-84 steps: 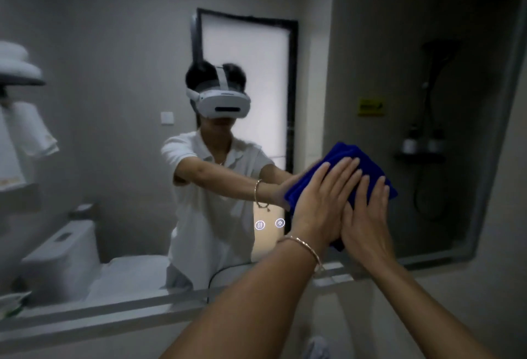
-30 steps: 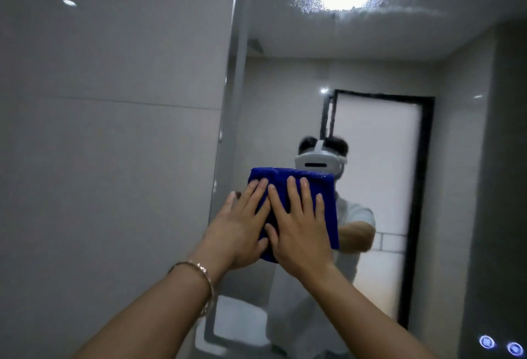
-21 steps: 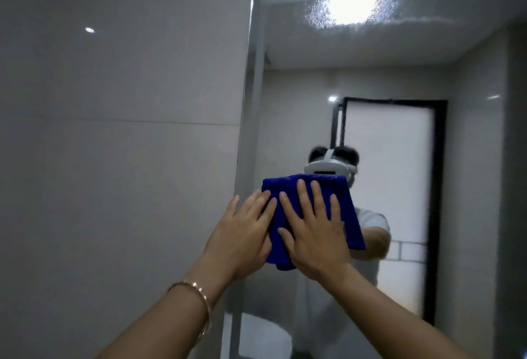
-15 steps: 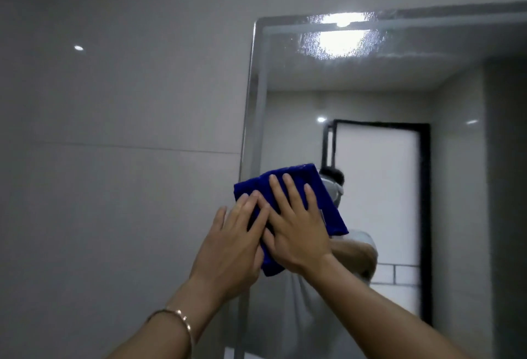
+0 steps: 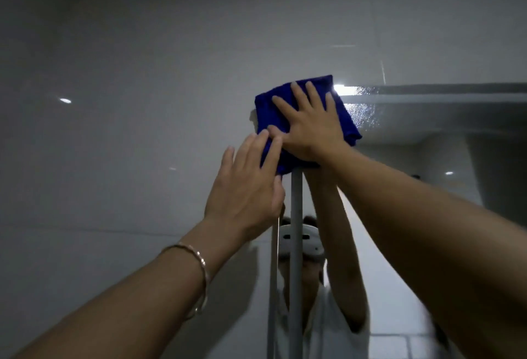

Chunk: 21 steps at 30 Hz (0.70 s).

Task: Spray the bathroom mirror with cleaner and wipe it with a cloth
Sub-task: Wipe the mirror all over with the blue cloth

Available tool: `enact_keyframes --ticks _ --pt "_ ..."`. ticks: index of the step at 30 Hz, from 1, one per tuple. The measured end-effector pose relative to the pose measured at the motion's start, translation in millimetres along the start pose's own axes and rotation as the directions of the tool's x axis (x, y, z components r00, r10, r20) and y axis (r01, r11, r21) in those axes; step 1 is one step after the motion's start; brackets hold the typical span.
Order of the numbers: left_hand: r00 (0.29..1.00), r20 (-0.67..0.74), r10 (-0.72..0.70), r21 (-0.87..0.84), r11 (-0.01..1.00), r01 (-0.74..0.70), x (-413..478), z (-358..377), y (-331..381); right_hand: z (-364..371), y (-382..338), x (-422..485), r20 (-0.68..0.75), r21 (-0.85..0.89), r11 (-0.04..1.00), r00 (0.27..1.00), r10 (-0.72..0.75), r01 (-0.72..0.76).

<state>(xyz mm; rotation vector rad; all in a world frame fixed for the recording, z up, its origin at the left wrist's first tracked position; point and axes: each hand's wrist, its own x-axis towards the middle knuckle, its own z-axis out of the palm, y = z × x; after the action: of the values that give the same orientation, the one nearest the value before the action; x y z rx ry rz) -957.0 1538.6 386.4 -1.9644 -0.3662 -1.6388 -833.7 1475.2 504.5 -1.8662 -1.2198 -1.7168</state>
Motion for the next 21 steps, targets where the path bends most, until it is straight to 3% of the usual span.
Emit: enact_keyframes --ticks 4,6,10,11,12,16,19,21 --pt "0.995 -0.097 -0.003 -0.035 0.999 -0.001 17.5 0.6 1.9 -8.0 20.0 23.1 -0.038 0.053 0.978 0.978 0.205 -0.203" --pt "0.988 -0.157 -0.007 -0.088 0.996 -0.007 16.1 3.9 -2.1 1.0 4.8 13.6 -0.081 0.038 0.972 0.969 0.233 -0.231" --pt "0.968 -0.24 -0.074 -0.154 0.987 0.037 27.5 12.2 0.7 8.5 -19.6 -13.0 -0.01 -0.062 0.984 0.986 -0.167 0.166" --pt "0.97 -0.23 -0.078 -0.163 0.986 0.041 28.8 13.3 3.7 3.4 -8.3 -11.6 0.004 -0.055 0.977 0.978 -0.207 0.207" --pt "0.975 -0.215 -0.056 -0.152 0.988 0.023 28.6 14.0 5.3 -1.9 8.8 -8.6 -0.02 -0.026 0.985 0.985 -0.173 0.172" --pt "0.99 -0.127 0.057 -0.015 0.998 -0.06 8.8 14.0 -10.3 -10.5 89.3 -10.4 -0.157 0.038 0.976 0.964 0.216 -0.212" --pt "0.997 -0.078 -0.026 0.003 1.0 0.027 -4.9 12.6 -21.3 -15.8 93.2 -20.3 -0.12 -0.069 0.97 0.967 0.223 -0.232" --pt "0.996 -0.069 -0.051 -0.001 0.999 0.051 -8.4 10.3 -16.6 -25.8 77.5 -11.8 -0.072 -0.042 0.976 0.975 0.212 -0.215"
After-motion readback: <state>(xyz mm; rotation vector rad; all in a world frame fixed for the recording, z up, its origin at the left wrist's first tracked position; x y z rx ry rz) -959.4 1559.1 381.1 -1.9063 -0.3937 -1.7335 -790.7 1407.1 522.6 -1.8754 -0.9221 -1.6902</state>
